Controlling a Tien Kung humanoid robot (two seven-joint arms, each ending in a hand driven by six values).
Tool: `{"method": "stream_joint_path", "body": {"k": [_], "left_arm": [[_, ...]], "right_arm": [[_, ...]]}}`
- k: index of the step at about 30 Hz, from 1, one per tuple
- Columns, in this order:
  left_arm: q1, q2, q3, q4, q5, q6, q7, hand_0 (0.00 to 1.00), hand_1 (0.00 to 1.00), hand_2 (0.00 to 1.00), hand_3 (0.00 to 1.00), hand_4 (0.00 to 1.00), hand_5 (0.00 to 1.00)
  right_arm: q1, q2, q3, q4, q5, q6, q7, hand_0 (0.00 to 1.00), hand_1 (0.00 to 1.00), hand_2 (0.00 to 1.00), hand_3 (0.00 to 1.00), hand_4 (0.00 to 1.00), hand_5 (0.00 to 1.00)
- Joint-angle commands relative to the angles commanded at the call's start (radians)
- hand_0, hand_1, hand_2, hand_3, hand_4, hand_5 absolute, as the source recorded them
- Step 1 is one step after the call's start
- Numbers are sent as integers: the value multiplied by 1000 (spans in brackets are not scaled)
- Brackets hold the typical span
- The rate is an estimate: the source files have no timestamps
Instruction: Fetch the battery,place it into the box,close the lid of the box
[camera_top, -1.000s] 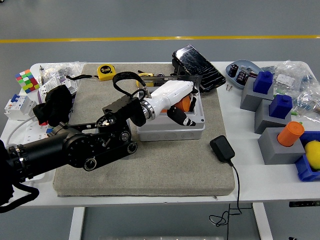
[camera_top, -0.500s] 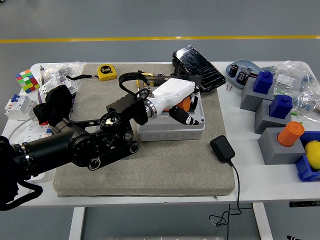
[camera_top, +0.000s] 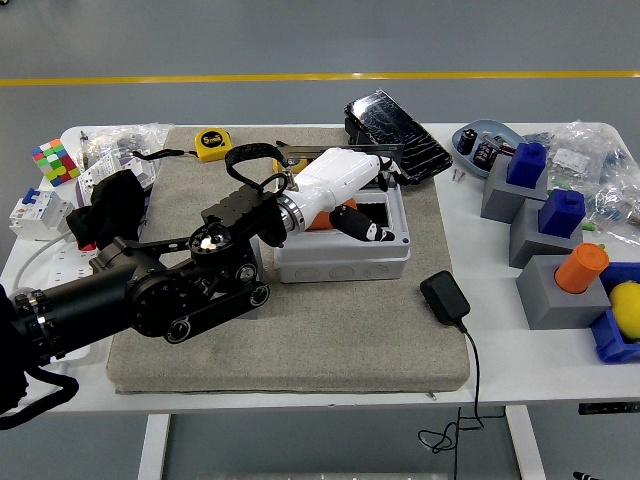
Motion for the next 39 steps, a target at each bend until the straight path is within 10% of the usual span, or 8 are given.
{"method": "stream_joint_path", "body": {"k": [13, 21, 29, 39], "left_arm": [[87, 88, -207, -147, 51, 45, -31, 600, 707, 692, 738, 998, 479], [101, 112, -205, -144, 54, -70, 106, 671, 794, 759, 769, 998, 527], [134, 154, -203, -256, 34, -214, 261, 595, 735, 708, 758, 998, 552], [180, 204, -210, -402, 14, -286, 340, 543, 711, 688, 754, 998, 576]], "right_arm": [[-6, 4, 22, 0, -5, 0, 0, 669, 675, 688, 538, 909, 517], [-8, 5, 26, 3, -6, 0, 0, 670, 675, 688, 538, 909, 517], [-16, 5, 31, 5, -8, 0, -1, 666, 675, 688, 538, 908, 516], [-28, 3, 36, 3, -11, 1, -2, 669, 676, 688, 538, 908, 515]]}}
